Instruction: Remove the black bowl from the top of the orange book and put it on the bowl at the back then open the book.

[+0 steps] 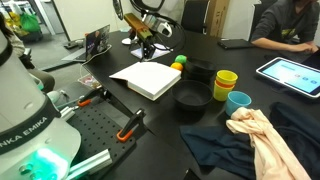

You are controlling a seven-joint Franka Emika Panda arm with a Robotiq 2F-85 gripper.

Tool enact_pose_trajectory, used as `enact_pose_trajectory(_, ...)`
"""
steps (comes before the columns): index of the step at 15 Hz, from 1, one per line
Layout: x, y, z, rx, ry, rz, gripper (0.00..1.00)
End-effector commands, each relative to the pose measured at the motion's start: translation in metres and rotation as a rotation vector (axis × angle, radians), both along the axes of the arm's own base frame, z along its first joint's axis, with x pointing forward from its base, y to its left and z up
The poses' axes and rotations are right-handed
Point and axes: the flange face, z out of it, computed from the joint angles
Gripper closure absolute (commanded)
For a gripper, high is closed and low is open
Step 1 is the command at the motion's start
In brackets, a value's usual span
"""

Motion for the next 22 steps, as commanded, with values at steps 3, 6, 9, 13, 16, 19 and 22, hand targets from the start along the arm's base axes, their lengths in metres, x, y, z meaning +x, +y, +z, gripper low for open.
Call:
enact_pose_trajectory(3,-0.033,-0.043,-0.018,-0.127,0.014,-0.068,0.0)
enact_pose_trajectory(6,-0.043,-0.065,-0.029,-0.212,-0.001,-0.081,0.0)
enact_pose_trajectory(9,-0.053,-0.082,-0.038,-0.265,-0.008,-0.112,0.0)
enact_pose_trajectory(13,-0.063,-0.095,-0.049,-0.301,-0.032,-0.155,0.0)
enact_pose_trajectory(16,-0.069,-0.101,-0.058,-0.327,-0.047,-0.175,0.0)
enact_pose_trajectory(19,-0.072,-0.104,-0.065,-0.339,-0.066,-0.191,0.0)
enact_pose_trajectory(22,-0.07,-0.108,-0.07,-0.344,-0.095,-0.208,0.0)
